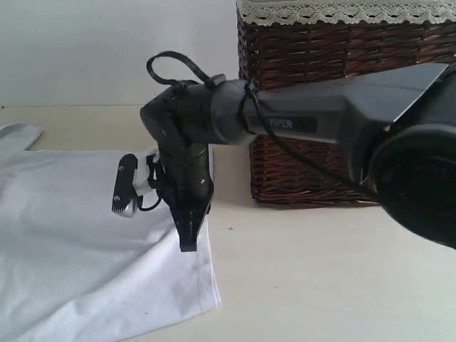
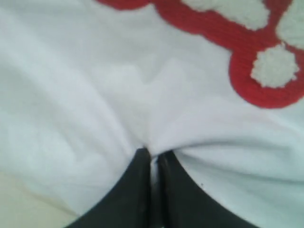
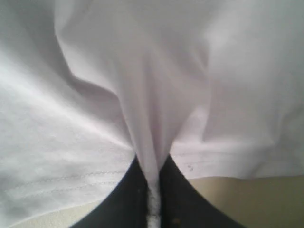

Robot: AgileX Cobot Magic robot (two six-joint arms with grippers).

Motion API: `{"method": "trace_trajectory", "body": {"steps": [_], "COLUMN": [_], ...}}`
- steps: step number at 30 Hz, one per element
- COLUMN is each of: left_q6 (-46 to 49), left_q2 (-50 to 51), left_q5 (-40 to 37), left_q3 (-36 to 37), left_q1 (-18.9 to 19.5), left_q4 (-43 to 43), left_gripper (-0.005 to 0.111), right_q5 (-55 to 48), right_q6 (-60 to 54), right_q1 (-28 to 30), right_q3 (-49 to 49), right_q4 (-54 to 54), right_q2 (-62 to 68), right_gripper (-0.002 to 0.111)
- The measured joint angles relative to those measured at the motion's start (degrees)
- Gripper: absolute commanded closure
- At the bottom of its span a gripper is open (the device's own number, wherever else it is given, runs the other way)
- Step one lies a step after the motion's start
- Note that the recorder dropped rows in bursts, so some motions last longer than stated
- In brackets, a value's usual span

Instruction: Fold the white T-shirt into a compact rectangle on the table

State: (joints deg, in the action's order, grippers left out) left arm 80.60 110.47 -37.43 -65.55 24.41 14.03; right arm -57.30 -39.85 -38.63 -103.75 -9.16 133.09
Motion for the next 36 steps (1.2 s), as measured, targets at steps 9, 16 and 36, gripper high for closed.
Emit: {"method": "trace_trajectory", "body": {"steps": [9,16,36], "left_q6": [-19.5,-40.7,-47.5], "left_q2": [-18.6,-33.9,-46.2], "left_q5": [-6.5,-15.1,-15.6], "left_q3": [-0.8,-0.8,4.1], "left_q1": [0.0,0.0,-1.9], "left_q4": [5.4,12.7,3.0], "left_gripper": [0.107,0.107,0.107], "right_q5": [-5.7,-11.8,-12.9], "right_q6": [2.5,6.6,8.5], "right_q1": [0.0,0.0,0.0], "right_q3": [0.0,0.0,4.7], "right_q4": [0.0,1.4,9.2], "right_q2": [-14.2,-26.9,-36.3], "right_gripper": [0.108,0.108,0.108]}}
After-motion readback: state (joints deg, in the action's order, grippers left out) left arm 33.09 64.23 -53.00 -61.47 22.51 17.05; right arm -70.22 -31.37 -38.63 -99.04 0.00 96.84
